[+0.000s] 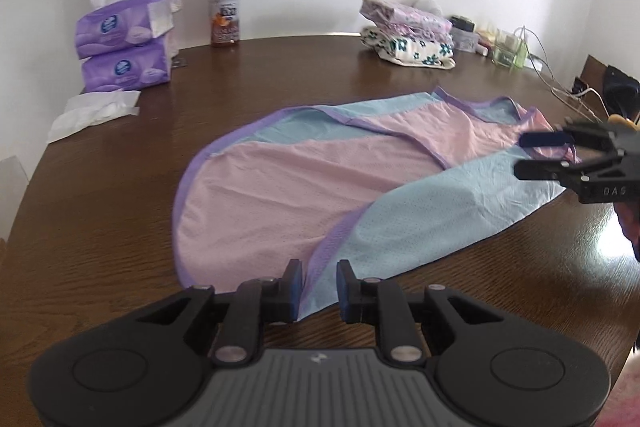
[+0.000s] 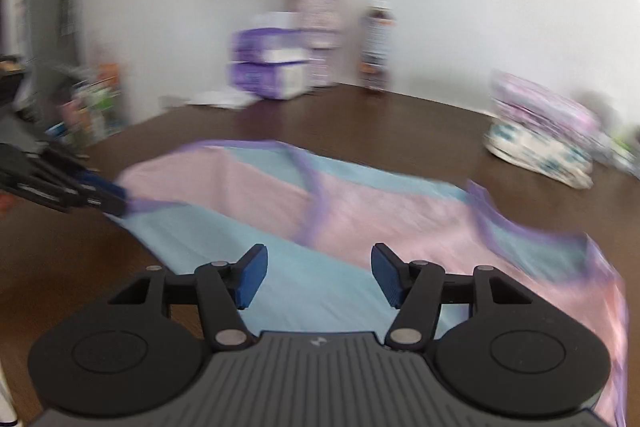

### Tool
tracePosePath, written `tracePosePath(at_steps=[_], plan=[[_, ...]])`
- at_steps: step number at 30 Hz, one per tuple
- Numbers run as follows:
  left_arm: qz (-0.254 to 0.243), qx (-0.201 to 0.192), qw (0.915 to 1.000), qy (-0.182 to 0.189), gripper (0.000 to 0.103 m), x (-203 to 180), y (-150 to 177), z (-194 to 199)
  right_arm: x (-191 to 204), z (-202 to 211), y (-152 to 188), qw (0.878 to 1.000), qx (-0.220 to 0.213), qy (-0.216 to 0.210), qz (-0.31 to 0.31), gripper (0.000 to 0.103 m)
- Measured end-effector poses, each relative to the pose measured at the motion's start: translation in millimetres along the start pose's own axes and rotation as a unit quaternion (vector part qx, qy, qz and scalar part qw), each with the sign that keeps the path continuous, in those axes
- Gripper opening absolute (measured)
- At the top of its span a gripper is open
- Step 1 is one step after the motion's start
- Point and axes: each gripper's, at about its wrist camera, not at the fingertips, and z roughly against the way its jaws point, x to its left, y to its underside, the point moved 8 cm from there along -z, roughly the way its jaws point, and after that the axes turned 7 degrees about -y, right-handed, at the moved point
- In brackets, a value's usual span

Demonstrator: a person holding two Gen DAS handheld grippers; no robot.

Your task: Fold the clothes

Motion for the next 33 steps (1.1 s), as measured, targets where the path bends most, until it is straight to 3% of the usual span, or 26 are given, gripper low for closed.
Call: tracePosePath(at_steps=[3,5,9,10,12,15,24,28,31,33], plan=[[-0.008,0.002,1.0000,0.000,0.016,-1.7,2.0,-0.9,17.7,-29.9,-15.8,0.998,0.029,-0.054,0.027,0.057],[-0.013,0.003,0.9999,-0.003,0.016,-2.1,3.5,-0.3,26.7,-47.4,-24.5,0.995,0.046,-0.082,0.039,0.050],[-0.026,0.007,0.9996,-0.009,0.016,-3.3,6.1,0.2,37.7,-73.7,-33.0,0.989,0.082,-0.116,0.047,0.044],[-0.031,0.008,0.9994,-0.011,0.016,-3.9,6.3,-0.2,38.9,-79.0,-32.5,0.987,0.093,-0.120,0.049,0.038],[-0.044,0.009,0.9989,-0.017,0.002,-5.0,6.4,-1.2,40.7,-85.1,-28.1,0.984,0.112,-0.124,0.055,0.007],[-0.061,0.000,0.9978,-0.026,0.001,-5.6,1.3,2.1,42.6,-83.3,-28.6,0.984,0.111,-0.125,0.062,0.002],[-0.092,-0.011,0.9940,-0.058,0.001,-3.7,-14.4,-2.3,43.4,-85.2,-42.0,0.989,0.089,-0.090,0.075,0.000],[-0.098,-0.007,0.9923,-0.076,0.001,-4.7,-13.3,-10.9,34.7,-90.6,-42.5,0.992,0.086,-0.089,0.036,0.003],[-0.099,0.000,0.9905,-0.096,0.012,-3.5,-11.0,-15.8,31.5,-80.7,-44.4,0.995,0.065,-0.068,0.034,0.009],[-0.098,-0.008,0.9898,-0.104,0.016,-4.9,-12.3,-13.4,28.2,-69.2,-42.9,0.997,0.049,-0.044,0.038,0.029]])
